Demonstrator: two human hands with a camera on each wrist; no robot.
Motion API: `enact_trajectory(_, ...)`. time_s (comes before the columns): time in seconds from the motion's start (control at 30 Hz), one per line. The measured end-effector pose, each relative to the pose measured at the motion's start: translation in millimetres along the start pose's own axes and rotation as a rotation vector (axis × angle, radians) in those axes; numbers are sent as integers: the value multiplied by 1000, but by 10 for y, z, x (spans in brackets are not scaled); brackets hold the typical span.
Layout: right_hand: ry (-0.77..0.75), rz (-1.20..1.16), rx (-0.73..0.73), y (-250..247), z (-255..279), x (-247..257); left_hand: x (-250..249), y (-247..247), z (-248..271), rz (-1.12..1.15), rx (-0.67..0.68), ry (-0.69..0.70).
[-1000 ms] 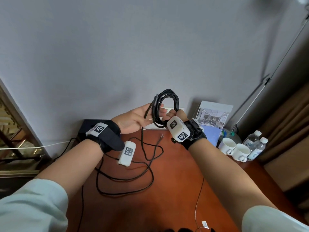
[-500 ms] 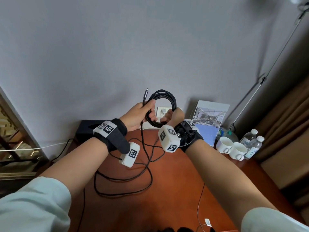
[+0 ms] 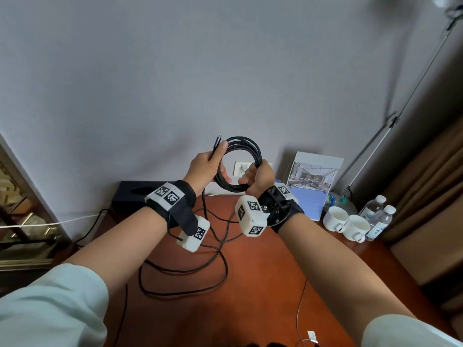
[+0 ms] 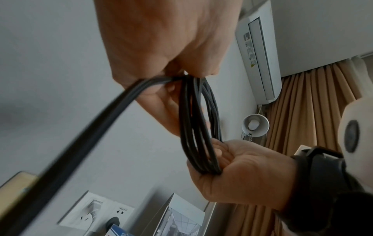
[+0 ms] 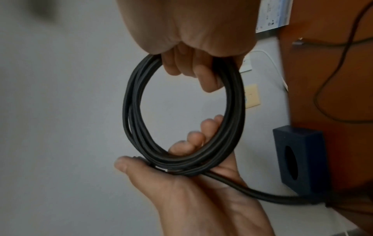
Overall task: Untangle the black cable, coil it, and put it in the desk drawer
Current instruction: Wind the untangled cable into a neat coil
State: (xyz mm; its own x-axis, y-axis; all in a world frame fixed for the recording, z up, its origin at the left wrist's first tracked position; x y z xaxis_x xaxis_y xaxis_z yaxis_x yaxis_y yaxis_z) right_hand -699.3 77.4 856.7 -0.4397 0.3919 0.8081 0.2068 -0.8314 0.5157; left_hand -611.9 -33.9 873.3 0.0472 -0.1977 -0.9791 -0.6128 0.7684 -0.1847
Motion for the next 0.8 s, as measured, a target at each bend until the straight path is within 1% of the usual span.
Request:
enact_trajectory(0.1, -9, 86, -15, -3, -30, 40, -44, 2, -21, -92, 31, 70)
enact_trajectory(0.17, -17, 145, 3, 3, -43, 55, -81, 13, -27, -150, 41, 123)
enact_trajectory(0.3, -10, 204, 51, 7, -43, 55, -99, 42, -33, -175, 81, 152)
enact_trajectory(0.37, -12, 243, 81, 9, -44, 76, -97, 32, -36, -200, 72, 165)
enact_trajectory(0.5, -28, 249, 105, 18, -56, 122, -113, 20, -30, -167, 29, 202)
enact_trajectory(0.57, -32, 229, 97, 19, -67, 134, -137, 29, -22, -136, 34, 194)
enact_trajectory(0.67, -38, 185, 58, 8, -92, 125, -153, 33, -35, -61, 57, 142)
enact_trajectory(0.8, -28, 133, -29, -43, -137, 78, -147, 97, -49, 5, 139, 65)
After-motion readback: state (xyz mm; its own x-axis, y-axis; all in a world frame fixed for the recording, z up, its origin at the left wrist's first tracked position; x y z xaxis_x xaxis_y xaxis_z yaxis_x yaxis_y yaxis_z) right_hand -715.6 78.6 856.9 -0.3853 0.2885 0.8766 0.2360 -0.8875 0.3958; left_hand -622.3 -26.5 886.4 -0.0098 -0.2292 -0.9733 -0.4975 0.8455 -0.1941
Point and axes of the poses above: each hand's wrist, its own z-axis away from the middle knuckle, its own y-axis out of the palm, x = y × z, the point moved 4 cm from there along -z, towards the middle knuckle, and after that the axes turned 4 degrees about -y, right-handed, at the moved point
